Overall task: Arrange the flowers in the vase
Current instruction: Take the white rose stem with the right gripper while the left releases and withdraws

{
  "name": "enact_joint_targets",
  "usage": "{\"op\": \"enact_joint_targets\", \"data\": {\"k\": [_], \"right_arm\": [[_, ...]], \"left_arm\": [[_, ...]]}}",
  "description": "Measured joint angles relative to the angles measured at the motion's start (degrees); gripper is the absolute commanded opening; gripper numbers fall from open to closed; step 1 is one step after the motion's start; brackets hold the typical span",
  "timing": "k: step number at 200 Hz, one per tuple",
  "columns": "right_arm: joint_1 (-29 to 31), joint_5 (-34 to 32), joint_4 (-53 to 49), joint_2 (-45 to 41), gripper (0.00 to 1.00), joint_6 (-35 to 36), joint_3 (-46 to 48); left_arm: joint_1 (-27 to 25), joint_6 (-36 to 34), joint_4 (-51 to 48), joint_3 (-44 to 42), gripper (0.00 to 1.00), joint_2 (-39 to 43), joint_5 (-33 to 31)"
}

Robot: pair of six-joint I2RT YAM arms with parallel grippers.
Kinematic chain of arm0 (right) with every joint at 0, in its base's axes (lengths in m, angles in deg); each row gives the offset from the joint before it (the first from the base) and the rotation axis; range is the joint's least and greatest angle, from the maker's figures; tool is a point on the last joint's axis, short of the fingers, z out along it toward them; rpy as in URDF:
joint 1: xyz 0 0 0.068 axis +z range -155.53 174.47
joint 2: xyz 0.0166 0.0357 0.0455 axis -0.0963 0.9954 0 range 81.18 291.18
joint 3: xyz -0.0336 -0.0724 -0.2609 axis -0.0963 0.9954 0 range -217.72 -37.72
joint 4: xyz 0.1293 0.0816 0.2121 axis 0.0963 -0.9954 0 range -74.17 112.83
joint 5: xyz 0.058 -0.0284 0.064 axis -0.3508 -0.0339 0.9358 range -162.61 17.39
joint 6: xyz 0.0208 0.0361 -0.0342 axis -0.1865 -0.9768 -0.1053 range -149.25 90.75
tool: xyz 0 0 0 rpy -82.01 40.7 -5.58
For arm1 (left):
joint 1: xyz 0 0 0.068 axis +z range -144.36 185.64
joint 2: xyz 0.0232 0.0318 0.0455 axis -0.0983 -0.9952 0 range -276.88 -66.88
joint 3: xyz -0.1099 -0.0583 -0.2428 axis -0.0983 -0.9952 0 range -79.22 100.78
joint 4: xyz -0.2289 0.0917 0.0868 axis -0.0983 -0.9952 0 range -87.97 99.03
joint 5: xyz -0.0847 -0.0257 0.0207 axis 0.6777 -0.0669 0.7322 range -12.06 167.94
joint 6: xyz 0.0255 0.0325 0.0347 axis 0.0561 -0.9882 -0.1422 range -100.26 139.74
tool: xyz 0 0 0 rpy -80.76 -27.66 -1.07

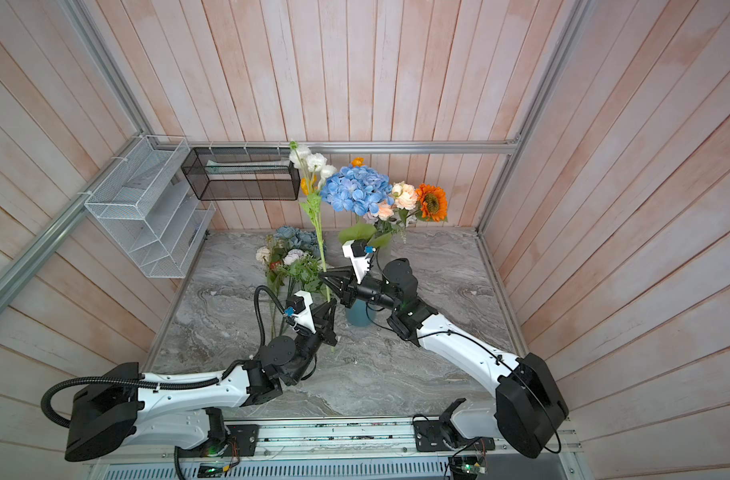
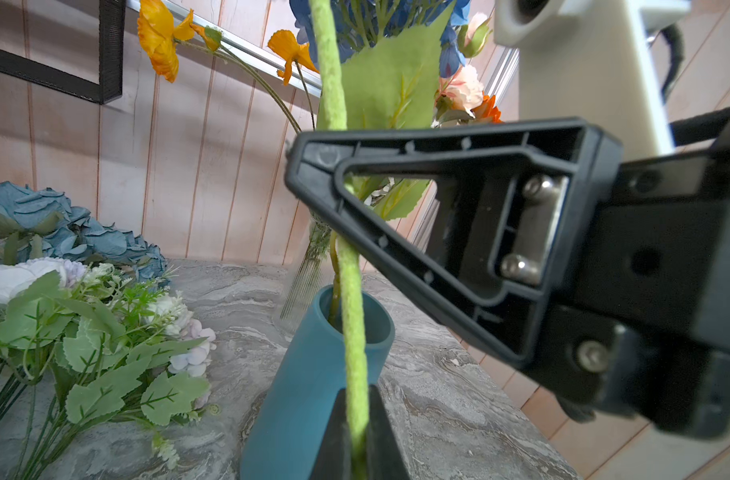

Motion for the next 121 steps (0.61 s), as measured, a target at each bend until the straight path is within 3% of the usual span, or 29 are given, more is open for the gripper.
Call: {"op": "enact_joint_targets", "data": {"k": [5, 13, 32, 46, 68, 121], "right_arm": [[0.11, 0.31, 0.02, 0.0, 0.02, -0.11, -0.11], [0.26, 0.44, 0.07, 0.0, 0.01, -0.35, -0.24], [0.24, 0.57, 0.13, 0.13, 0.0, -0.22, -0.44], [-0.07, 0.39, 0.13, 0.44, 0.0, 0.02, -0.55], [-0.13, 0.28, 0.0, 0.74, 0.0, 0.83, -0.66], [0.33, -0.9, -1.97, 1.16, 0.0, 4.59, -3.02]], "left_arm": [[0.04, 0.0, 0.0, -0.02, 0.01, 0.0, -0.15], [0.09, 0.0, 0.0, -0.02, 0.12, 0.0, -0.22], [0.39, 0.52, -0.09, -0.09, 0.57, 0.02, -0.17], [1.03, 2.03, -0.7, -0.2, 0.75, 0.24, -0.22], [4.44, 6.78, -3.23, -1.86, 0.84, 2.32, 0.0], [13.94, 14.75, -7.85, -6.47, 0.84, 9.94, 6.03]]}}
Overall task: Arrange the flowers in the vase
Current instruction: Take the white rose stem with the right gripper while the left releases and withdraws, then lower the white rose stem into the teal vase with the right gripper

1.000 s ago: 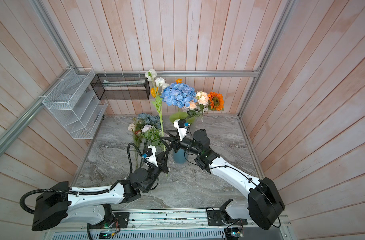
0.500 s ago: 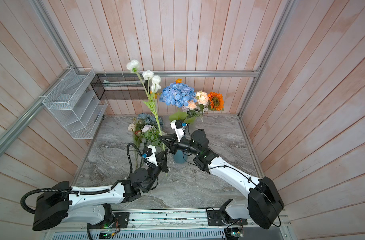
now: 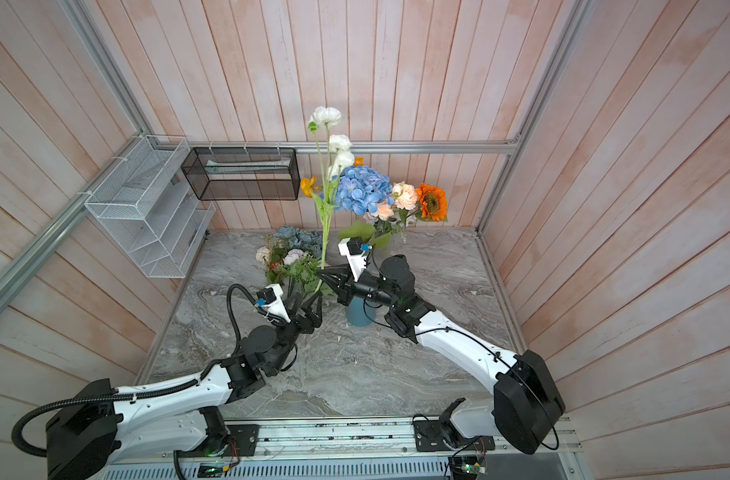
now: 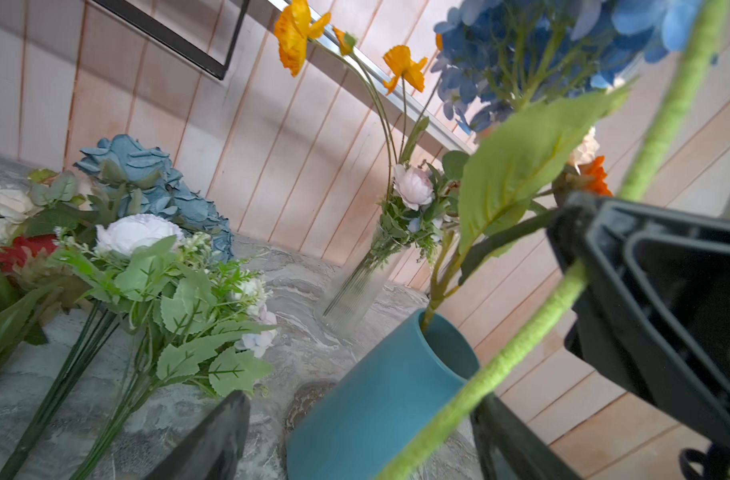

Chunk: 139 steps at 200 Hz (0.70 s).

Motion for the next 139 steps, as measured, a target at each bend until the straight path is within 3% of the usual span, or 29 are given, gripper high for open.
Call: {"op": "enact_joint_targets", "data": {"k": [47, 139], "right_arm": [[-0.5, -2.05, -1.77, -0.15, 0.0, 5.57, -5.01], [-0.63, -12.48, -8.63, -10.75, 0.0, 19.32, -6.27]], "left_arm": [[10.1, 4.74, -4.22, -2.49, 0.84, 2.49, -0.87], [14.23, 6.8, -5.03, -2.51, 0.84, -0.83, 2.21]]}}
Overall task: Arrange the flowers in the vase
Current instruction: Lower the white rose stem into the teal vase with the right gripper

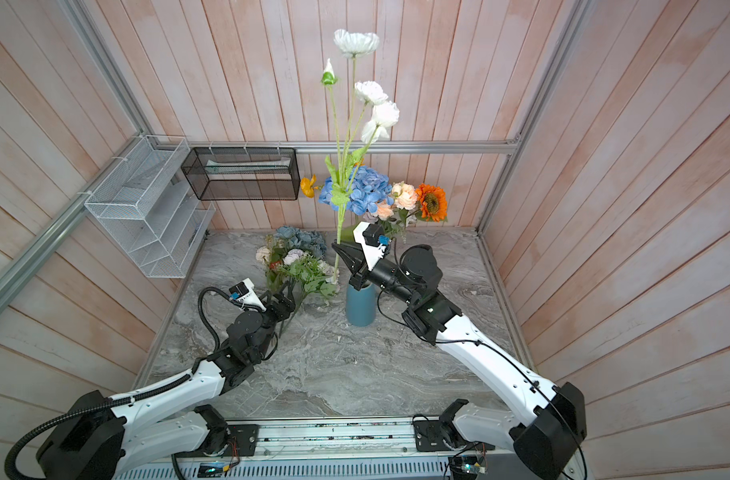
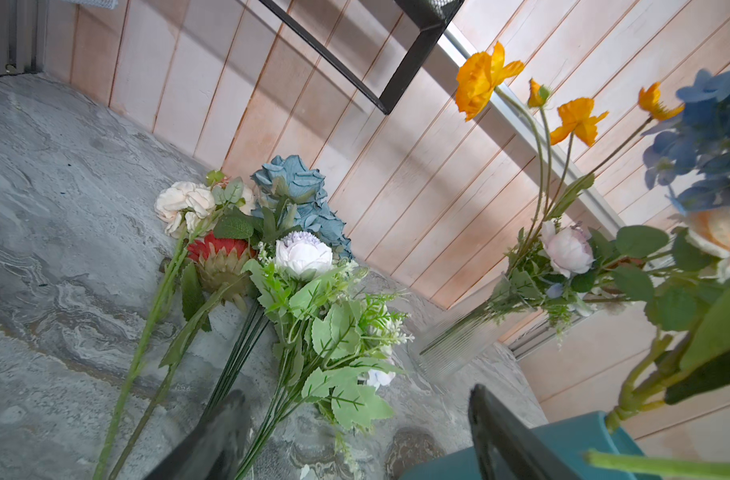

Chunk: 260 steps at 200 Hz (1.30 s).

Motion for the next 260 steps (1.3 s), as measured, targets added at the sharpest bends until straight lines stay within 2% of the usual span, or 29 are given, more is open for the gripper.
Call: {"op": "enact_joint_targets", "data": {"k": [37, 101, 155, 260], "right_arm": [[-0.42, -4.24, -2.58, -5.03, 0.0, 2.86, 0.0], [-4.87, -7.8, -3.32, -8.83, 0.0, 1.77, 3.23], [-9.03, -7.78, -1.11, -8.22, 0.0, -2.12, 9.86], [-9.09, -9.49, 8.33, -1.49, 0.0, -10.86, 22.23]], "left_arm": [[0.42, 0.39, 0.0, 0.15, 0.84, -3.13, 2.64], [1.07, 0.39, -0.02, 1.18, 0.84, -4.11, 4.92], [1.16, 0.39, -0.63, 1.2, 0.84, -3.96, 5.05], [1.16, 1.07, -0.92, 1.22, 0.85, -3.63, 5.05]]}}
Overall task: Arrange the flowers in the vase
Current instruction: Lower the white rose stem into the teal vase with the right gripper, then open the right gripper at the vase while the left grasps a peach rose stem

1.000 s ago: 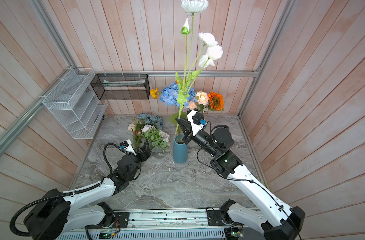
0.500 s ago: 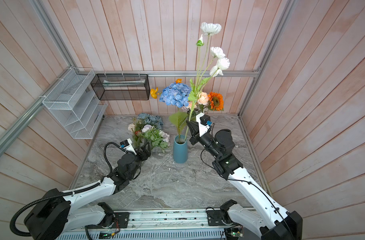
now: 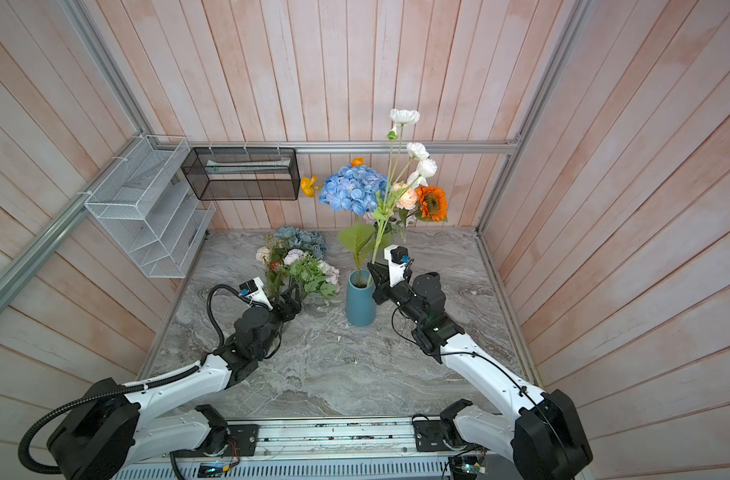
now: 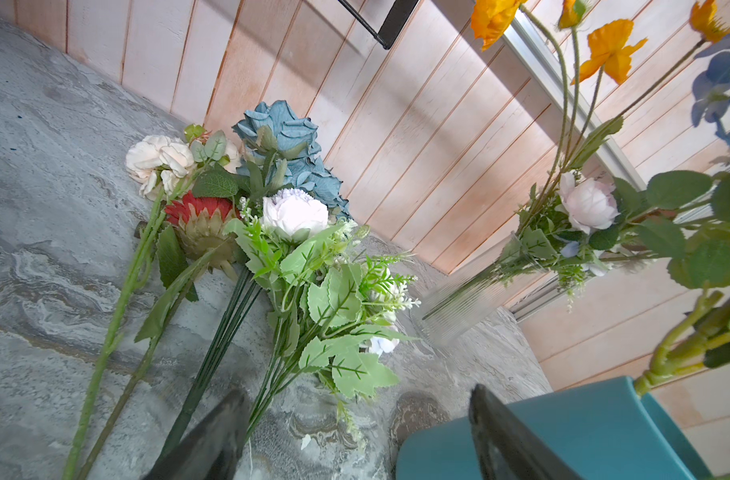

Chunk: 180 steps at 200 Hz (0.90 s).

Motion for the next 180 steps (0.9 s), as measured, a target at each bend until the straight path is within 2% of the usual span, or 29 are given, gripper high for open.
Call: {"op": "enact_joint_targets", "data": {"k": [44, 68, 99, 119, 141, 180], "right_arm": [[0.0, -1.14, 0.96, 2.51, 0.0, -1.77, 0.87], [0.0, -1.29, 1.01, 2.89, 0.03, -2.27, 1.22], [0.0, -1.36, 0.48, 3.15, 0.24, -2.75, 1.55], [0.0, -1.46, -0.2, 3.13, 0.29, -3.13, 1.53], [0.0, -1.68, -1.84, 2.71, 0.36, -3.19, 1.51], [0.0, -2.1, -7.3, 0.09, 0.48, -2.89, 0.7]], "left_arm": [[0.04, 0.39, -0.55, 0.0, 0.85, 0.15, 0.0], [0.09, 0.42, -0.83, 0.0, 0.85, 0.42, 0.0], [0.09, 0.35, -1.11, 0.0, 0.85, 0.52, -0.07], [0.83, 0.04, -2.12, 0.0, 0.85, 1.49, -0.2], [4.15, -0.52, -2.93, -0.15, 0.84, 4.22, 0.44], [13.75, -2.14, -4.94, -0.31, 0.82, 8.61, 5.11]]}}
